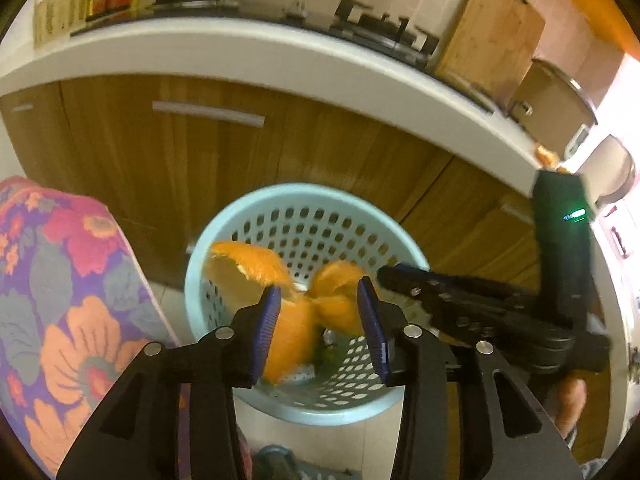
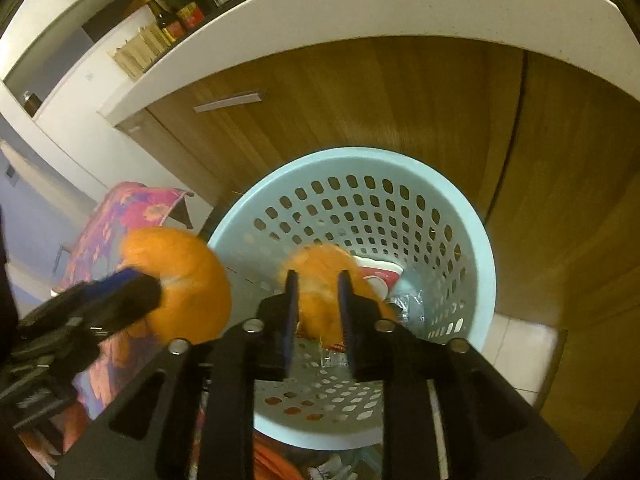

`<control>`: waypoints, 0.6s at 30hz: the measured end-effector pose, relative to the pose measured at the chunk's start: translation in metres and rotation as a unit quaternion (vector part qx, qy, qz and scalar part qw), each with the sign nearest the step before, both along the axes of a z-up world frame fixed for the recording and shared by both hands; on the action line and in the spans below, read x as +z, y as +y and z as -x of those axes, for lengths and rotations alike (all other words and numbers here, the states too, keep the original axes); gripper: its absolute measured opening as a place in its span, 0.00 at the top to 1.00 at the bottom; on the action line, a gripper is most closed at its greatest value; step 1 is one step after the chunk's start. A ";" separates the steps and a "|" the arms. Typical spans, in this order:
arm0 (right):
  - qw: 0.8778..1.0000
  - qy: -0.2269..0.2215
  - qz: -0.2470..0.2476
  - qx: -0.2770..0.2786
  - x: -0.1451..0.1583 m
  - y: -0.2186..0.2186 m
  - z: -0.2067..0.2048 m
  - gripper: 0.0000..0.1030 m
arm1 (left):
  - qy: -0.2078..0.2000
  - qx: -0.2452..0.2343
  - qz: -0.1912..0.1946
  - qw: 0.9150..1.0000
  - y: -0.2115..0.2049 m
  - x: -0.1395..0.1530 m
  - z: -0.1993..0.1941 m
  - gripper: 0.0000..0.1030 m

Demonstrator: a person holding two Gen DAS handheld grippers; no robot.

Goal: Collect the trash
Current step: 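Carry both orange peels over the blue basket and open both tools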

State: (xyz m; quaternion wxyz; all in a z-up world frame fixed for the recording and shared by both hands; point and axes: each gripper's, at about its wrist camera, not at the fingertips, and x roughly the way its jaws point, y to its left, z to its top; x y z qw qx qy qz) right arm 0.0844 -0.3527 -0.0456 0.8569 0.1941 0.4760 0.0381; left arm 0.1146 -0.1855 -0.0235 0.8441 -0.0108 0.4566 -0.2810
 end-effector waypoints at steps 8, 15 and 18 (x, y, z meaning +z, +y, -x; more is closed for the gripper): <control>0.999 -0.031 0.012 -0.011 0.015 -0.006 0.008 0.52 | -0.002 0.005 -0.005 1.000 0.003 -0.002 0.000 0.51; 0.998 -0.059 0.020 0.000 0.033 0.006 0.013 0.52 | -0.016 0.021 0.020 0.999 0.023 0.012 0.007 0.49; 0.997 -0.070 0.019 0.007 0.043 0.014 0.014 0.52 | -0.030 0.026 0.026 0.999 0.031 0.021 0.012 0.49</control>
